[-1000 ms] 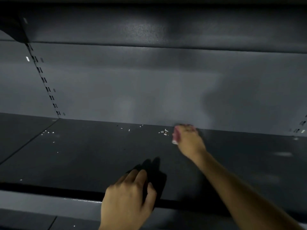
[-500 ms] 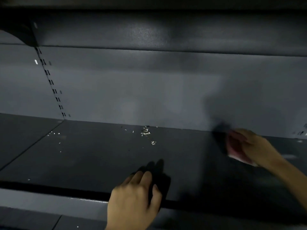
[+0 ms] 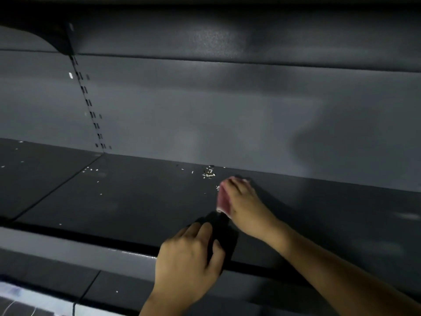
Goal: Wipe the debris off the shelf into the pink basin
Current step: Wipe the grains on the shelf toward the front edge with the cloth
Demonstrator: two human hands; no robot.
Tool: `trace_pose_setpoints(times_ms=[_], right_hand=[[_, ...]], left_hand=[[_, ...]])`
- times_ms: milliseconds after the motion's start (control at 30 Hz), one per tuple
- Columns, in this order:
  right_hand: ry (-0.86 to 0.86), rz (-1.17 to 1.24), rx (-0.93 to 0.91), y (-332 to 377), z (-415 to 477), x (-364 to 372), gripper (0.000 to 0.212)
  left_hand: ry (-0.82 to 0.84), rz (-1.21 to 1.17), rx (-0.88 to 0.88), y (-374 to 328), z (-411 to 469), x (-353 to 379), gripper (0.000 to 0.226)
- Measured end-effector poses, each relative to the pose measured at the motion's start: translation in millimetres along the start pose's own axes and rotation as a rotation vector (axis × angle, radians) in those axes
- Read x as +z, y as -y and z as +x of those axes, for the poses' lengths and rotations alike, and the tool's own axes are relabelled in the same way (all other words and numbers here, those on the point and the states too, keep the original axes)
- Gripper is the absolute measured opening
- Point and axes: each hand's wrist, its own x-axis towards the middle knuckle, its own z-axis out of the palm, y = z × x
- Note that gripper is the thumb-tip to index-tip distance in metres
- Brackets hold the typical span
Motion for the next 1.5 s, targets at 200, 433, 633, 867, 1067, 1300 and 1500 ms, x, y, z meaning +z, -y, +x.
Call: trace_pose_setpoints(times_ms=[200, 433, 633, 867, 1067, 1300, 1500], right_hand=[[-0.285, 0.358, 0.121, -0.3, 7.3, -32.9, 0.048], [0.064, -0.110, 0.355, -75.6, -30.7, -42.4, 0.059], [0.029, -0.161, 0.294, -43.9, 15.0, -17.8, 0.057], [0.006, 0.020, 0.103, 33.1, 86.3, 6.4, 0.035], [0.052, 0.338, 0.082, 98.7, 119.3, 23.8, 0.023], [-0.174, 0.397, 0.298, 43.8, 47.4, -20.9, 0.033], [0.143, -0.167, 0.437, -9.5, -6.0, -3.0, 0.055]], left_hand=[[-0.024, -0.015, -0.003, 1.4, -4.0, -2.5, 0.020], [-0.076, -0.032, 0.033, 2.0, -4.8, 1.4, 0.019], [-0.016, -0.085, 0.214, 28.2, -4.9, -4.4, 0.018], [0.028, 0.036, 0.154, 130.2, 1.2, -48.8, 0.024], [0.083, -0.017, 0.208, 151.7, 4.2, -49.3, 0.025], [0.143, -0.217, 0.282, 167.5, 6.5, -54.2, 0.018], [0.109, -0.219, 0.289, 160.2, 5.6, -48.1, 0.018]])
